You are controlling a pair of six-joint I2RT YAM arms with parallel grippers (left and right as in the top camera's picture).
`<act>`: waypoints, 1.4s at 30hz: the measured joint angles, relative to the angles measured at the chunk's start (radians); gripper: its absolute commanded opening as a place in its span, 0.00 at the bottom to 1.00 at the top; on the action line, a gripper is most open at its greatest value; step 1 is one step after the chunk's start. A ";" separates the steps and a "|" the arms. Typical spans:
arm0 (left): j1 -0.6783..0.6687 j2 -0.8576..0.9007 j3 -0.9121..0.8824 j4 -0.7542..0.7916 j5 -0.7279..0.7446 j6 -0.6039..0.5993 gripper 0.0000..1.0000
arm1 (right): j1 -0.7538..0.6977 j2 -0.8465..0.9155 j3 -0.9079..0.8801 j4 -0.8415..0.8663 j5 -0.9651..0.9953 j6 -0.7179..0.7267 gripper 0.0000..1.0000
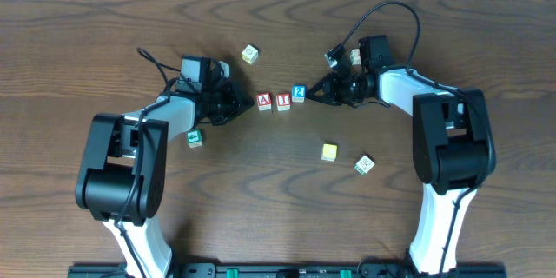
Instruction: Spell out Ai2
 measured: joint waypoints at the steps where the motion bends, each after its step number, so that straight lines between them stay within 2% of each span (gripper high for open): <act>1: -0.003 0.000 0.000 0.001 0.000 -0.001 0.06 | 0.000 0.000 0.000 0.000 0.000 0.000 0.01; 29: -0.022 0.000 0.000 0.054 0.000 -0.048 0.07 | -0.001 0.000 0.000 -0.009 0.005 0.006 0.01; 35: -0.022 0.000 0.000 0.055 0.000 -0.048 0.07 | -0.025 -0.003 0.000 -0.103 0.023 0.003 0.01; 42: -0.022 0.000 0.000 0.055 0.000 -0.048 0.07 | -0.064 -0.074 0.000 -0.233 0.084 -0.070 0.01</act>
